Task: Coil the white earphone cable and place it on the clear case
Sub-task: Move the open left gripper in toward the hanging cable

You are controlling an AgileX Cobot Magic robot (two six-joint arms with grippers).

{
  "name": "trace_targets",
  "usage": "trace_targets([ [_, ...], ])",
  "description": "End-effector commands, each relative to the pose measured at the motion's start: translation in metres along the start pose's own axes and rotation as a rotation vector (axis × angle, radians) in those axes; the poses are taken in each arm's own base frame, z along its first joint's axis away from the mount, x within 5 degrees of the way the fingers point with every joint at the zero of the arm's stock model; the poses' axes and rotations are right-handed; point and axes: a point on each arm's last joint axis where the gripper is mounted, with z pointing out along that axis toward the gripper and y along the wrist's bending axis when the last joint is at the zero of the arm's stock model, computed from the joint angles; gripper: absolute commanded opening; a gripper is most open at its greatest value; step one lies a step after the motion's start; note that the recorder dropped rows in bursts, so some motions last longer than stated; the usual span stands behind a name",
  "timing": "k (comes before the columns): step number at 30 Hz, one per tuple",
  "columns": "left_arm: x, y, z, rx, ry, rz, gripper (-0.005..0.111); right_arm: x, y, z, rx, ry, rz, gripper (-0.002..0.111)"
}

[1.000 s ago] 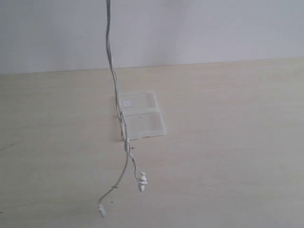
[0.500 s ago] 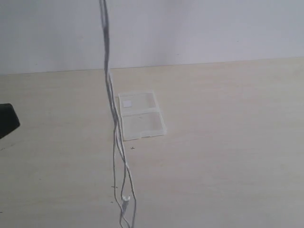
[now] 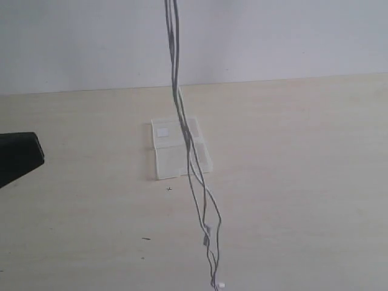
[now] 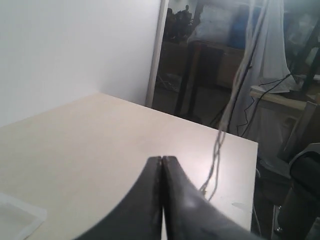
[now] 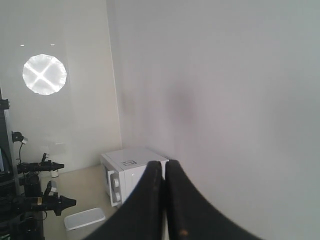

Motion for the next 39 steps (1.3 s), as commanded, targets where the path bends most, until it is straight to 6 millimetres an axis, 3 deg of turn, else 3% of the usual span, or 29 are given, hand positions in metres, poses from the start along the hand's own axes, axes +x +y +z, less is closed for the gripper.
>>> trace_targets([
  [1, -0.009, 0.001, 0.001, 0.009, -0.026, 0.016, 0.000, -0.004, 0.002, -0.003, -0.006, -0.018, -0.008, 0.000],
  [8, -0.009, 0.003, 0.001, -0.024, -0.022, 0.042, 0.000, -0.008, 0.000, -0.003, 0.024, -0.061, -0.011, 0.000],
  [11, -0.009, 0.003, 0.001, -0.024, -0.022, 0.042, 0.018, -0.008, -0.001, -0.003, 0.025, -0.059, -0.011, 0.000],
  [15, -0.009, 0.003, 0.001, -0.024, -0.022, 0.042, 0.056, -0.008, -0.001, -0.003, 0.025, -0.059, -0.011, 0.000],
  [17, -0.009, 0.002, 0.001, -0.013, -0.024, 0.042, 0.064, -0.008, -0.001, -0.003, 0.025, -0.059, -0.011, 0.000],
  [28, -0.023, -0.005, 0.002, 0.066, -0.055, 0.084, 0.064, -0.004, -0.005, 0.004, 0.030, -0.064, 0.013, 0.000],
  [39, -0.016, 0.015, 0.013, 0.095, -0.013, 0.025, 0.064, 0.005, -0.011, 0.021, 0.007, -0.076, 0.060, 0.000],
])
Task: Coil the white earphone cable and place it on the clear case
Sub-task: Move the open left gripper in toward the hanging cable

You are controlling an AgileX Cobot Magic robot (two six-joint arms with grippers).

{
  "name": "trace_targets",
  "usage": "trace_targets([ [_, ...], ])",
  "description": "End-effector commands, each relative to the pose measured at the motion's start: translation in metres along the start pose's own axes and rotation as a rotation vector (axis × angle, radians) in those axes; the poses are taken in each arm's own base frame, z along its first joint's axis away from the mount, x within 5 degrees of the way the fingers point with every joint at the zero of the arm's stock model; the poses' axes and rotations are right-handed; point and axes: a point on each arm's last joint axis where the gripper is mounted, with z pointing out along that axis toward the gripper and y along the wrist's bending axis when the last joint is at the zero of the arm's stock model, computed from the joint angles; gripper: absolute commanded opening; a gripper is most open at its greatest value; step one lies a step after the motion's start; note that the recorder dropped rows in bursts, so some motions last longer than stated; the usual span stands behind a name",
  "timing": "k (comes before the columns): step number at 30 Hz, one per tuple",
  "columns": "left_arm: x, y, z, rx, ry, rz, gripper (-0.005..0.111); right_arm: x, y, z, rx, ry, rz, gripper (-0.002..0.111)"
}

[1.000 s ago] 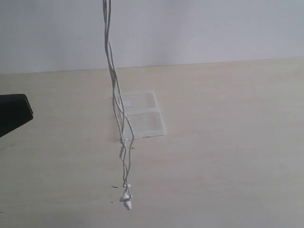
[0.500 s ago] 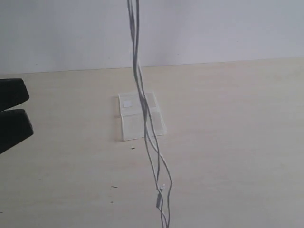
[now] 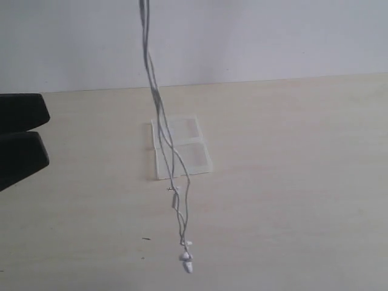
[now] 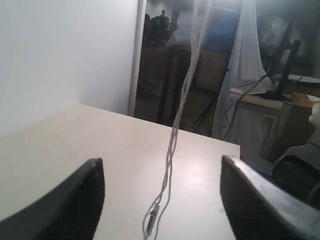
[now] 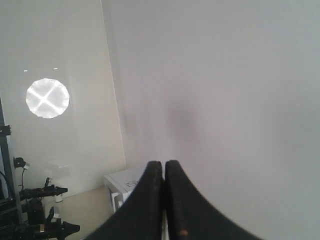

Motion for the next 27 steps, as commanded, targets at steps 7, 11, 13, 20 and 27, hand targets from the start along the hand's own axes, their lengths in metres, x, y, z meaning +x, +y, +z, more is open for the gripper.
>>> trace_targets([
  [7, -0.002, 0.019, 0.014, 0.047, 0.022, -0.006, 0.064, 0.002, -0.005, 0.008, 0.012, -0.024, 0.029, 0.000],
  [11, -0.003, 0.018, 0.025, 0.114, 0.038, 0.007, 0.064, 0.002, -0.005, 0.008, 0.009, -0.023, 0.032, 0.000],
  [13, -0.004, 0.016, 0.032, 0.154, 0.046, 0.012, 0.064, 0.002, -0.004, 0.008, 0.008, -0.022, 0.032, 0.000],
  [20, -0.004, 0.012, 0.050, 0.227, 0.078, 0.031, 0.064, 0.002, -0.004, 0.008, 0.003, -0.018, 0.035, 0.000],
  [27, 0.005, 0.014, 0.063, 0.223, 0.126, 0.043, 0.064, 0.002, -0.004, 0.008, 0.003, -0.018, 0.035, 0.000],
])
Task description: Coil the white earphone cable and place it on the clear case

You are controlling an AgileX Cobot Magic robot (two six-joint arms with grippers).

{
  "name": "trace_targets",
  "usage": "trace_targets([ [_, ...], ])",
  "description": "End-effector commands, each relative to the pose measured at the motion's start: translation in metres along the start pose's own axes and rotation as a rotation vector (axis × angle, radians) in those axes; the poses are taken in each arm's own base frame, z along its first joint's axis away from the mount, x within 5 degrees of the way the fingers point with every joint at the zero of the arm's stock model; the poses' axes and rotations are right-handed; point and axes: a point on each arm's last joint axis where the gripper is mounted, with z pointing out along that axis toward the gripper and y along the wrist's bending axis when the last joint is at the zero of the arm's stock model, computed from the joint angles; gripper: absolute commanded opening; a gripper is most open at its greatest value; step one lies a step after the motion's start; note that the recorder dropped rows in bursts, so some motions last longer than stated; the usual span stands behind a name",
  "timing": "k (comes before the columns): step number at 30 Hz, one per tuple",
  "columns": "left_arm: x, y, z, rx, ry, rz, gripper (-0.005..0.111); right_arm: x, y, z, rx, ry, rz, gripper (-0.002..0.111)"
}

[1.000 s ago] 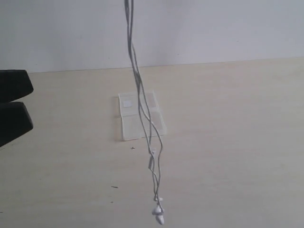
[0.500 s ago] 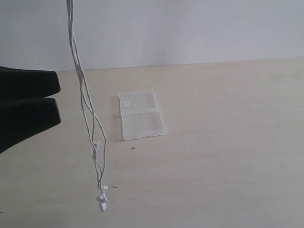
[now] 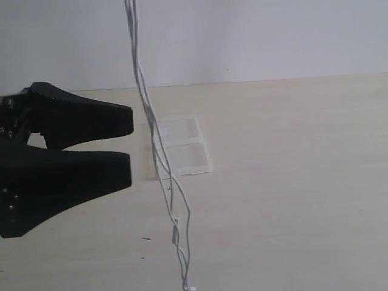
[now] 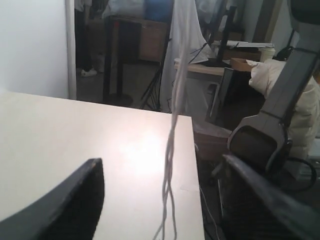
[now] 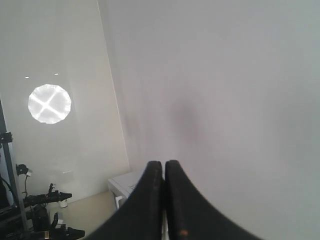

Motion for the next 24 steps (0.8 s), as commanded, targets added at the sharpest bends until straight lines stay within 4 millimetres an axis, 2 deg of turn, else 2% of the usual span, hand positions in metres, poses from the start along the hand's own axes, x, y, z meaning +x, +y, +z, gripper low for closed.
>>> trace_targets([
  [1, 0.004, 0.005, 0.008, -0.012, 0.021, 0.007, 0.064, -0.002, 0.001, 0.000, -0.003, -0.011, -0.004, 0.000],
  [15, -0.008, 0.009, 0.037, 0.092, 0.035, 0.032, 0.064, -0.002, 0.001, 0.000, -0.003, -0.011, -0.024, 0.000],
  [21, 0.002, 0.018, 0.048, 0.078, 0.076, 0.008, 0.064, -0.002, 0.001, 0.000, -0.003, -0.011, -0.024, 0.000],
  [24, 0.005, 0.020, 0.049, 0.078, 0.084, -0.004, 0.058, -0.003, 0.002, -0.001, -0.003, -0.013, -0.024, 0.000],
])
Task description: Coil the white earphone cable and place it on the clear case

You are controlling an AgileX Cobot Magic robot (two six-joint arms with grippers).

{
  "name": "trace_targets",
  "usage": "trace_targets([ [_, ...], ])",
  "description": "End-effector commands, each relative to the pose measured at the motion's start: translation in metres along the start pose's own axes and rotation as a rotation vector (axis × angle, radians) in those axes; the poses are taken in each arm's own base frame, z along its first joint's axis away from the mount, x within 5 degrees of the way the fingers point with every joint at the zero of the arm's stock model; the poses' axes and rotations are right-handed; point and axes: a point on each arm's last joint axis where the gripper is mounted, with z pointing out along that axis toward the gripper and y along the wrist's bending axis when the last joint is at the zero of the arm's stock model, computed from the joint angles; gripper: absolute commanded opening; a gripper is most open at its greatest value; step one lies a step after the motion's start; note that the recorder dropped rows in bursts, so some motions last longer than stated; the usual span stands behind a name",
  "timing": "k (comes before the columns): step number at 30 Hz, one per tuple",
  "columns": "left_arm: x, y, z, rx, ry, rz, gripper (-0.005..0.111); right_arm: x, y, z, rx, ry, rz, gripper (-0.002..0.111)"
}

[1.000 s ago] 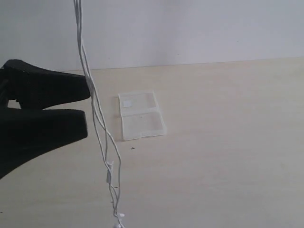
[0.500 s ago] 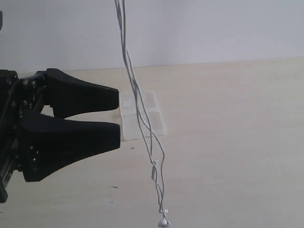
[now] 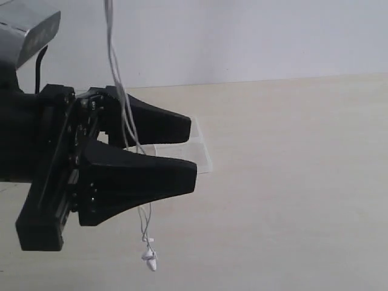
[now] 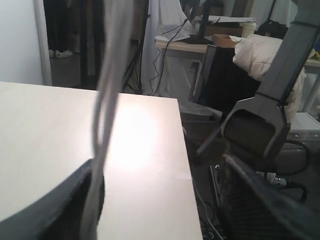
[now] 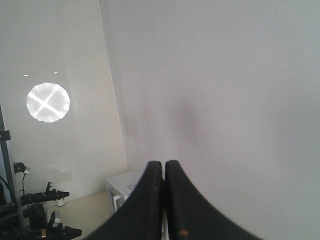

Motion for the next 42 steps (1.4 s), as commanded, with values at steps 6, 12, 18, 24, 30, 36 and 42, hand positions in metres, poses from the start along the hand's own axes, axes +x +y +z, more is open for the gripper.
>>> trace_targets([
  [6, 0.002, 0.005, 0.004, -0.007, 0.002, -0.012, 0.042, -0.003, 0.001, -0.001, -0.003, -0.012, -0.009, 0.000],
  [12, 0.002, 0.005, 0.004, -0.007, 0.002, -0.010, 0.054, -0.003, 0.001, -0.001, -0.003, -0.012, -0.009, 0.000],
  [18, 0.002, 0.005, 0.004, -0.005, 0.001, 0.016, 0.045, -0.003, 0.002, -0.001, -0.006, -0.008, -0.009, 0.000],
  [24, -0.002, 0.006, 0.004, -0.008, -0.005, 0.045, 0.044, -0.003, 0.002, -0.001, -0.006, -0.008, -0.009, 0.000],
  [30, -0.009, 0.007, 0.005, -0.009, -0.017, 0.062, 0.041, -0.003, 0.002, -0.002, -0.006, -0.010, -0.010, 0.000],
  [36, -0.009, 0.008, 0.005, -0.015, -0.014, 0.052, 0.029, -0.004, 0.003, -0.002, -0.007, -0.012, -0.010, 0.000],
  [42, -0.008, 0.009, 0.005, -0.020, -0.012, 0.040, 0.030, -0.004, 0.003, -0.002, -0.007, -0.012, -0.010, 0.000],
])
